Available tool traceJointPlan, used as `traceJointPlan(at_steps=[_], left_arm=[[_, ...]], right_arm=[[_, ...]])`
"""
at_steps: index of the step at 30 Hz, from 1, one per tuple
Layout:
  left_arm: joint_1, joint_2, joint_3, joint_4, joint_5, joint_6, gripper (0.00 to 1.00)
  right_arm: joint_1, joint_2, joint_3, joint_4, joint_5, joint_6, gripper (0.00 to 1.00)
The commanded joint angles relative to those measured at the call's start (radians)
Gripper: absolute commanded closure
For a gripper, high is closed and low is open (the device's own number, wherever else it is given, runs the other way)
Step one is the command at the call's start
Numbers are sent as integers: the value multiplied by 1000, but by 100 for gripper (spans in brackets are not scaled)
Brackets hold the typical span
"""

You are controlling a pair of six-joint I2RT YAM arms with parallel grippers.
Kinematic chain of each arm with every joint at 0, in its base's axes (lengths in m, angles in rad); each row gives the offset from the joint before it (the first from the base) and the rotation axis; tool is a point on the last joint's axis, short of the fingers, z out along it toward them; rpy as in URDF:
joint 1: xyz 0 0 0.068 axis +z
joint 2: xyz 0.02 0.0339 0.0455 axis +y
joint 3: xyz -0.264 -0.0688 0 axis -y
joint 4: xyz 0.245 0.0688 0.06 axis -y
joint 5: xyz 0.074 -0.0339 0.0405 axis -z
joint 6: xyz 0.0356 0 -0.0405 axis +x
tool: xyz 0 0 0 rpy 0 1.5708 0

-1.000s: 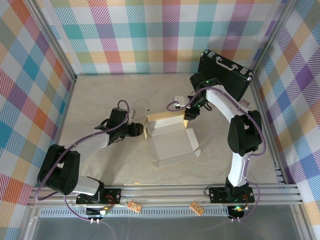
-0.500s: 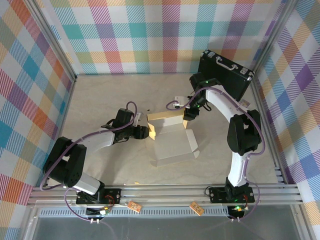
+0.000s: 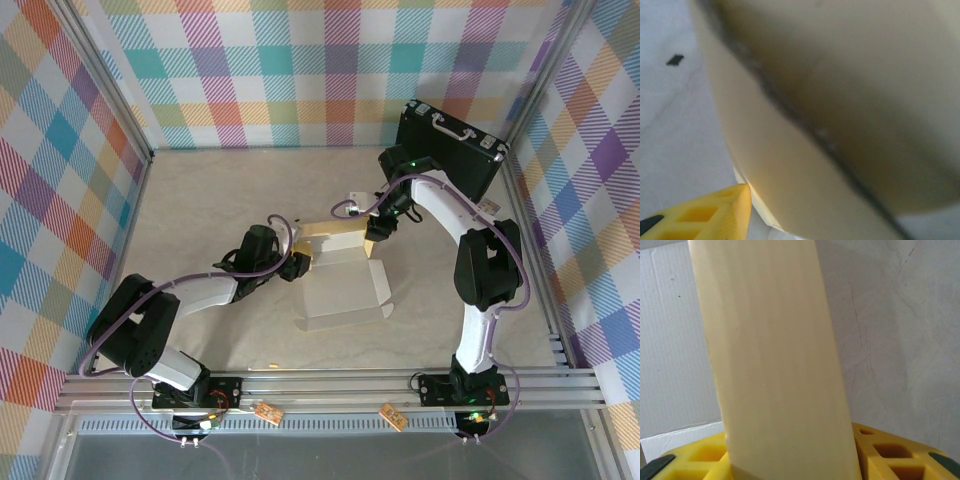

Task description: Fold the paper box

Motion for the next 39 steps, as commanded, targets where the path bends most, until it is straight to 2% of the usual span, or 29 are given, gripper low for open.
traceJointPlan(at_steps=[1, 9, 13, 19, 25, 31, 37, 39], left_arm=[[-3, 20, 0, 105, -95, 42, 51], [-14, 59, -14, 184, -168, 33, 72], [-17, 55, -26, 228, -229, 37, 75], [-21, 70, -48, 335, -319, 38, 72], [-30, 98, -81, 448, -360, 75, 75], [-37, 120, -76, 435, -370, 97, 100], [-43, 101, -85, 438, -412, 92, 100], [-43, 97, -87, 437, -417, 91, 100]], right_arm=[[13, 9, 3, -20, -55, 12, 54], [17, -4, -4, -32, -56, 27, 56], [21, -19, -14, -43, -69, 49, 56], [33, -37, -29, -79, -86, 93, 57], [44, -59, -39, -123, -122, 108, 61], [47, -76, -37, -109, -94, 148, 61], [48, -112, -58, -38, -69, 224, 61], [48, -124, -69, -26, -78, 240, 58]])
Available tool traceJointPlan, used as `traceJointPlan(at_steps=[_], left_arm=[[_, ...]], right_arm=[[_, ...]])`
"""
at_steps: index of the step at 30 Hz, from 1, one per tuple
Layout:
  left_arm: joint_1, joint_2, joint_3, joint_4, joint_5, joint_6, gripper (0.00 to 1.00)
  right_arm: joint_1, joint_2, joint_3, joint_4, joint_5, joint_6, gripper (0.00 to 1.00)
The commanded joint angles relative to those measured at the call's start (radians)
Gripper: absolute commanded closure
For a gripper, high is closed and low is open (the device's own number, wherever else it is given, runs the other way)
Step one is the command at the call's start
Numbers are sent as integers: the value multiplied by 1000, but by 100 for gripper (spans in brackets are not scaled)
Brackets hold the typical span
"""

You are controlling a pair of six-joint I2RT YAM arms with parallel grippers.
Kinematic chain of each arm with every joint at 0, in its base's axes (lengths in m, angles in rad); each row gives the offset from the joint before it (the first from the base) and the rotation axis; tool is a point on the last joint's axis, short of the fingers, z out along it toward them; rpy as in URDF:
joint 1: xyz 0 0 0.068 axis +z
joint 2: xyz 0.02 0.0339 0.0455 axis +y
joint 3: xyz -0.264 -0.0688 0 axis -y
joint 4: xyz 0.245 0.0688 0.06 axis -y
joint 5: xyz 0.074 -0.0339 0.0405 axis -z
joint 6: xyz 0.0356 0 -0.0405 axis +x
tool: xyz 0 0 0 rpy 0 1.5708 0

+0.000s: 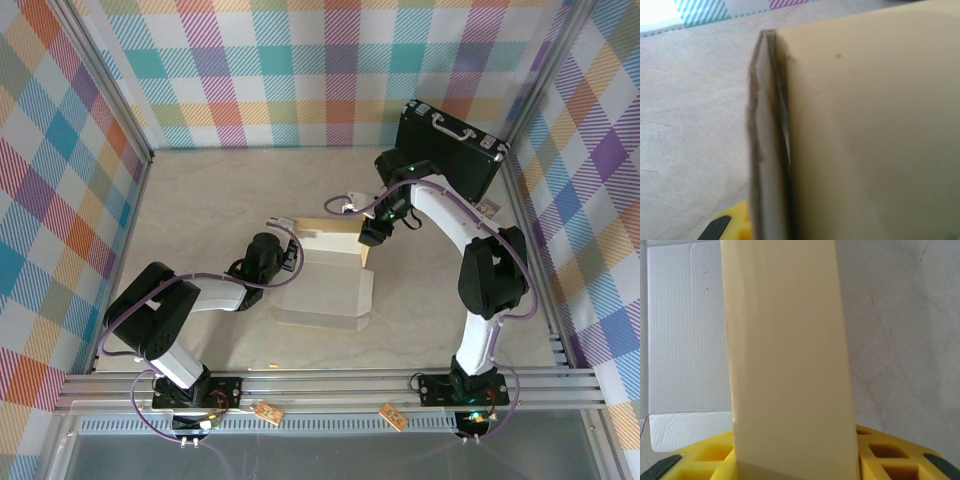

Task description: Fold the paper box

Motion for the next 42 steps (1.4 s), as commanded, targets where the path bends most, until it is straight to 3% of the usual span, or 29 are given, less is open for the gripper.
traceJointPlan(at_steps=[1, 6, 11, 12, 13, 17, 21, 27, 31, 34, 39, 42], left_arm=[[-2, -18, -7, 19, -42, 4, 100], [-4, -29, -22, 34, 29, 21, 100], [-4, -24, -32, 44, 53, 59, 100], [-4, -24, -29, 42, 56, 58, 100], [-3, -23, -26, 40, 62, 58, 100], [-4, -21, -7, 14, 63, 52, 100], [-4, -28, -14, 36, 58, 39, 100], [-4, -30, -29, 96, 37, 38, 100], [-3, -26, -41, 152, 81, 78, 100], [-4, -32, -54, 175, 103, 93, 100], [-3, -47, -39, 122, 169, 96, 100], [-3, -66, -38, 78, 211, 115, 100]], right_arm=[[8, -58, -29, 3, -53, 37, 57], [7, -109, -90, 84, -96, 61, 51], [8, -134, -100, 138, -110, 93, 37], [7, -139, -102, 149, -111, 97, 28], [7, -145, -106, 161, -114, 114, 1], [7, -188, -120, 205, -128, 154, 1], [-4, -301, -206, 416, -47, 341, 1], [-87, -490, -403, 735, -18, 853, 1], [-106, -541, -531, 824, -203, 1063, 1], [-106, -630, -697, 934, -306, 1112, 1], [-107, -873, -964, 1030, -156, 1113, 1], [-107, -898, -1013, 1051, -196, 1096, 1]])
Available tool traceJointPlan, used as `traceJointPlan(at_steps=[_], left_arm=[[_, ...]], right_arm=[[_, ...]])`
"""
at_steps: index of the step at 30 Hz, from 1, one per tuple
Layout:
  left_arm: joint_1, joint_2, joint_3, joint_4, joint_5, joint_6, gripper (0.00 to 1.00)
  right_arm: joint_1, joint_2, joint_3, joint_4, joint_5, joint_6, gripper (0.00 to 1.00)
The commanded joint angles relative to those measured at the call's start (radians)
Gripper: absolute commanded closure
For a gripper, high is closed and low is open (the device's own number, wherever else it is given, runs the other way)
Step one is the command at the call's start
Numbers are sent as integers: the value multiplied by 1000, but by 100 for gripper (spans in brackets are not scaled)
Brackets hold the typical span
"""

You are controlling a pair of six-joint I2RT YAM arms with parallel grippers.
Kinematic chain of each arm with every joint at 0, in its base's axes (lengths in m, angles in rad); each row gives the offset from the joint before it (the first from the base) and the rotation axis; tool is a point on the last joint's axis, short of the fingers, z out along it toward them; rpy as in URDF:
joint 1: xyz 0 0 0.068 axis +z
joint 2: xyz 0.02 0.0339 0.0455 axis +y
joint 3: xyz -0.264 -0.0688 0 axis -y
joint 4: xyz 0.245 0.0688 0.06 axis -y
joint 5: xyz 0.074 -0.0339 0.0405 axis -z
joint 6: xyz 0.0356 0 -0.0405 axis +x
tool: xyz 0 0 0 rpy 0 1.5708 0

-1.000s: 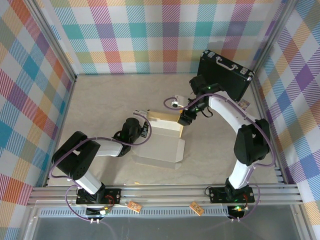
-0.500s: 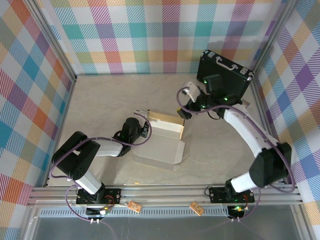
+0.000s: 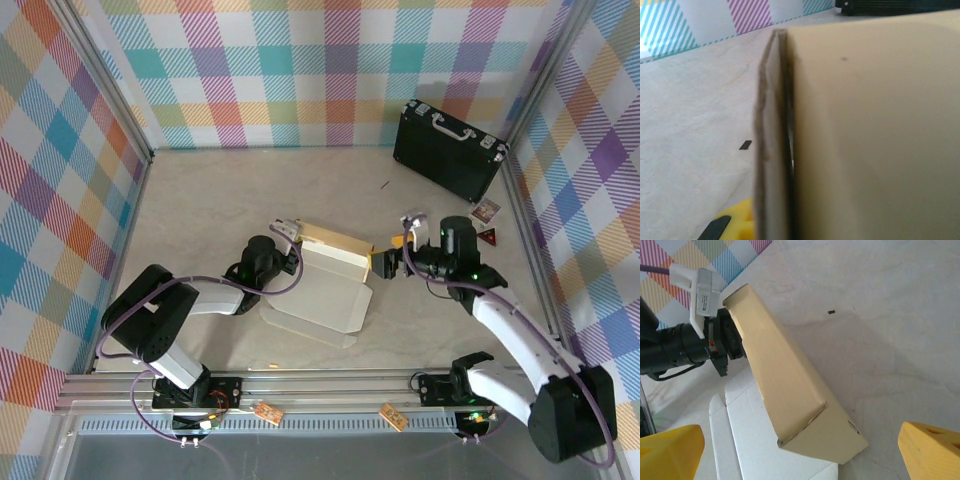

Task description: Fold the paper box

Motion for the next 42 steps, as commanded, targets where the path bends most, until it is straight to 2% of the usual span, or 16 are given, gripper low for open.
traceJointPlan(at_steps=[1, 4, 7, 12, 16, 18, 24, 35, 42], left_arm=[[-3, -60, 5, -45, 90, 40, 100], [-3, -111, 30, -175, 118, 82, 100], [6, -133, 67, -274, 117, 111, 100], [46, -130, 86, -274, 200, 109, 100], [99, -92, 128, -286, 301, 100, 100], [113, -73, 148, -288, 317, 102, 100], [123, -30, 174, -294, 362, 120, 100], [126, -7, 190, -326, 424, 124, 100], [126, -5, 201, -359, 418, 117, 90]], right_arm=[[1, -16, -11, 105, -22, 12, 1], [9, -57, -53, 130, -54, -33, 1], [65, -103, -126, 200, -79, -76, 1], [196, -105, -195, 252, 34, -145, 1], [249, -88, -232, 357, 77, -141, 1], [252, -75, -245, 387, 93, -153, 0], [260, -4, -230, 404, 180, -249, 8], [260, 183, -173, 557, 124, -270, 26], [260, 216, -163, 590, 121, -293, 29]])
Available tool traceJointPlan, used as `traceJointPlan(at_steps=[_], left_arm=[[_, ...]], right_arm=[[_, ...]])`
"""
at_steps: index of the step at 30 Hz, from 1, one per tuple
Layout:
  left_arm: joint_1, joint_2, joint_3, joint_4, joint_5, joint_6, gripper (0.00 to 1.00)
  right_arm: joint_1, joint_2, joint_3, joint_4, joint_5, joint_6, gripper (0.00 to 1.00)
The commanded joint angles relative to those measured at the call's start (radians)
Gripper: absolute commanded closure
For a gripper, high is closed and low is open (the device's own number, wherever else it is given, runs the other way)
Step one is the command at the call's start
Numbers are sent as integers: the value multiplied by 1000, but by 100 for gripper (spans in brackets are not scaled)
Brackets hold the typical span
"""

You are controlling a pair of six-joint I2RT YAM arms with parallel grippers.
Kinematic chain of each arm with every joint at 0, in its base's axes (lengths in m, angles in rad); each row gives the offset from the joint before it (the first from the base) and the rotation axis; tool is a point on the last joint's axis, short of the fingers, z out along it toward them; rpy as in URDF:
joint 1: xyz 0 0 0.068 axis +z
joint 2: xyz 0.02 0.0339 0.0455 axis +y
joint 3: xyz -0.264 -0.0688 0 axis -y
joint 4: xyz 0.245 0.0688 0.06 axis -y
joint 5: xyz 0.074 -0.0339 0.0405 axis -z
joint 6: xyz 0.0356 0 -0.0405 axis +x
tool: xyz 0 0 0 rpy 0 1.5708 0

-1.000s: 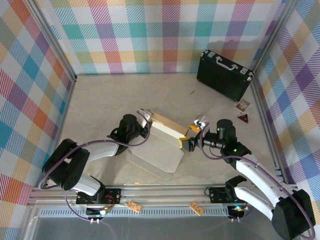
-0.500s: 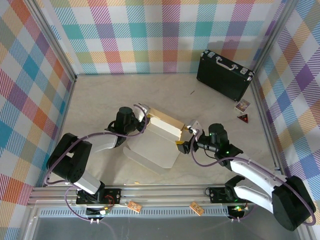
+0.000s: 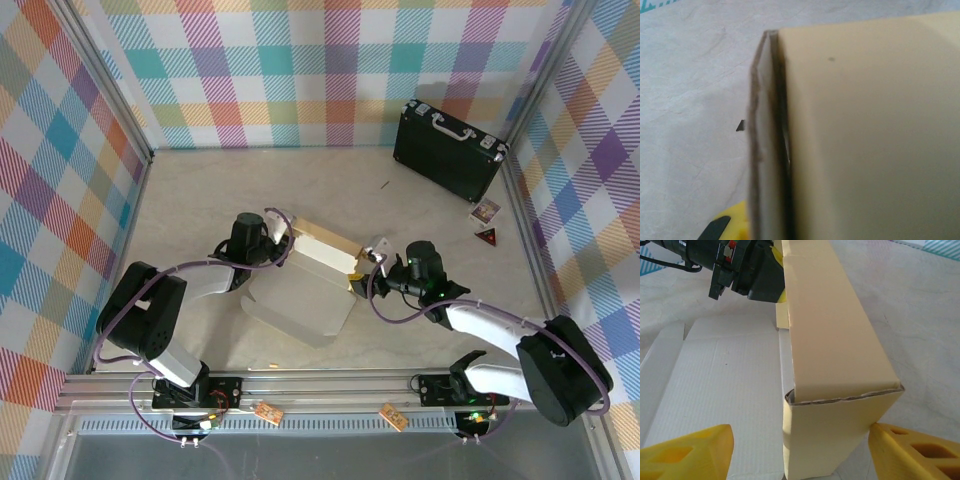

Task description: Fold the paper box

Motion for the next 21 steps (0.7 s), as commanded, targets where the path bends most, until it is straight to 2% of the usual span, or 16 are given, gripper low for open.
traceJointPlan(at_steps=[1, 6, 12, 15, 21], left_arm=[[-29, -6, 35, 15, 130, 5, 87], [-28, -62, 23, -31, 100, -17, 64], [-28, -124, 10, -92, 36, -3, 62], [-28, -128, 25, -143, 7, 17, 66], [-28, -107, 53, -185, 33, 61, 98]], right_arm=[[12, 2, 41, 95, -46, -37, 29], [12, -27, 27, 72, -25, -52, 27], [12, -42, 10, 75, -2, -60, 25], [12, -29, 24, 65, 10, -65, 24], [11, 10, 73, 17, -6, -81, 22]])
